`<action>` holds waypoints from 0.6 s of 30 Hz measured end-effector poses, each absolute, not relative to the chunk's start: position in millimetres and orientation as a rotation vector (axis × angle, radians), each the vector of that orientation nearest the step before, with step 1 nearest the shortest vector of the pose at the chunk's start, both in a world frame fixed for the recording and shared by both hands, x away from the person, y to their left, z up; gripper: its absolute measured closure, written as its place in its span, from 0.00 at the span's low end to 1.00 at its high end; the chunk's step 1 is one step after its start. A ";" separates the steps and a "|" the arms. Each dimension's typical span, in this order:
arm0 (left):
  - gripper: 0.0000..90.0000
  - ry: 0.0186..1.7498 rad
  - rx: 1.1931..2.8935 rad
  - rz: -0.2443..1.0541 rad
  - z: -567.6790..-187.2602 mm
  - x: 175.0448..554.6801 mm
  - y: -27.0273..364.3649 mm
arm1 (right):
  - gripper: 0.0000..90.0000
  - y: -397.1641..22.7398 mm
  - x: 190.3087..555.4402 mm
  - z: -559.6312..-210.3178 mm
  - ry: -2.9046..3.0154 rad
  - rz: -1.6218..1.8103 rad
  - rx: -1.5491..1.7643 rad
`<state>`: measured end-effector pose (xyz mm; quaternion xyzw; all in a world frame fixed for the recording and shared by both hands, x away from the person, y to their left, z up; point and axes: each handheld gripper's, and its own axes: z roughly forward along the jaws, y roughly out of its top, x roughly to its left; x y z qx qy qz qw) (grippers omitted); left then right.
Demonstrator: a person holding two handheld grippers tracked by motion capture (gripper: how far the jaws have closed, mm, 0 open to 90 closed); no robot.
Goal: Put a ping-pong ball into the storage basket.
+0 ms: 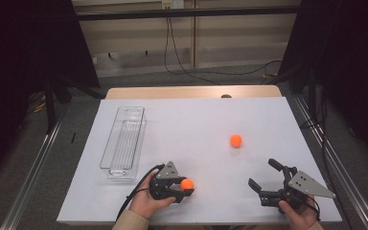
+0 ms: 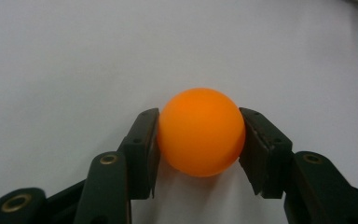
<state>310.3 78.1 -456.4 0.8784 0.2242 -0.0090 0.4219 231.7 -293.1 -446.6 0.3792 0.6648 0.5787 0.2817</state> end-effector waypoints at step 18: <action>0.56 0.609 2.163 -0.019 -444.1 320.7 82.3 | 0.03 -293.0 231.7 -446.6 1.781 1.554 1.013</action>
